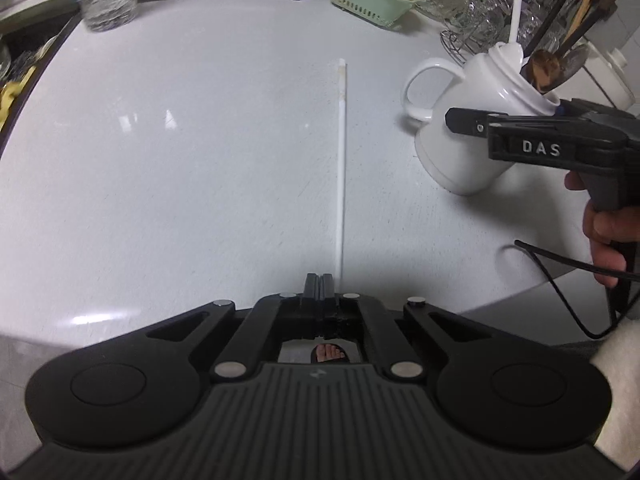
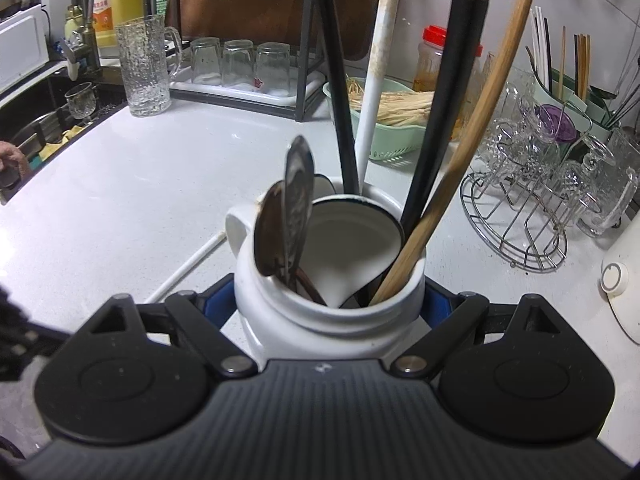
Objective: Organize utensils
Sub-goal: 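Close the left gripper on the end of the white chopstick, then lift the white chopstick upright with the left gripper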
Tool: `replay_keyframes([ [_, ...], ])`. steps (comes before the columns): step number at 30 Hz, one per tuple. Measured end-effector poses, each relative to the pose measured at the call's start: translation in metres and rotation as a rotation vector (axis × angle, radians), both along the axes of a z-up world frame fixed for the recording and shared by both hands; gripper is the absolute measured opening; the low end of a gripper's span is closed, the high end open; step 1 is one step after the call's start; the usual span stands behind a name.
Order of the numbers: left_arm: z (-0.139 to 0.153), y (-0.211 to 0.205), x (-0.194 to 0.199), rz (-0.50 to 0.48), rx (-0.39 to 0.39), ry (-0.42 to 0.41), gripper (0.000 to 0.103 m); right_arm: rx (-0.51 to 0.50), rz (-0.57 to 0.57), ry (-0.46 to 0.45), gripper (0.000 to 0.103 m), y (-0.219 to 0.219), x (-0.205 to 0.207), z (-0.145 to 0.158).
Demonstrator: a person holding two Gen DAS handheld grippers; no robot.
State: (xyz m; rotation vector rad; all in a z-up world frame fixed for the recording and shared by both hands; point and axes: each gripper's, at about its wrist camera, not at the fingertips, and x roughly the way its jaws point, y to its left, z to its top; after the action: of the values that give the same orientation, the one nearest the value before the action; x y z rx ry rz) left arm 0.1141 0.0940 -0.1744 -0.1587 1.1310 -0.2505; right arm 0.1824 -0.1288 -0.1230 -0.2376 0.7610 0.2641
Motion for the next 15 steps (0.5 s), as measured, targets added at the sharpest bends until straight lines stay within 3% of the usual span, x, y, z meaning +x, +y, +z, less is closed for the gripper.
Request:
replay_keyframes([
  [8, 0.015, 0.028, -0.024, 0.034, -0.069, -0.078, 0.0, -0.002, -0.028, 0.019, 0.093, 0.017, -0.005, 0.0],
  [12, 0.02, 0.031, -0.017, 0.005, -0.13, -0.136, 0.001, 0.002, -0.057, 0.018, 0.093, 0.016, -0.01, 0.0],
  [15, 0.019, 0.02, -0.001, -0.017, -0.126, -0.13, 0.002, 0.001, -0.084, 0.031, 0.093, 0.014, -0.015, 0.001],
])
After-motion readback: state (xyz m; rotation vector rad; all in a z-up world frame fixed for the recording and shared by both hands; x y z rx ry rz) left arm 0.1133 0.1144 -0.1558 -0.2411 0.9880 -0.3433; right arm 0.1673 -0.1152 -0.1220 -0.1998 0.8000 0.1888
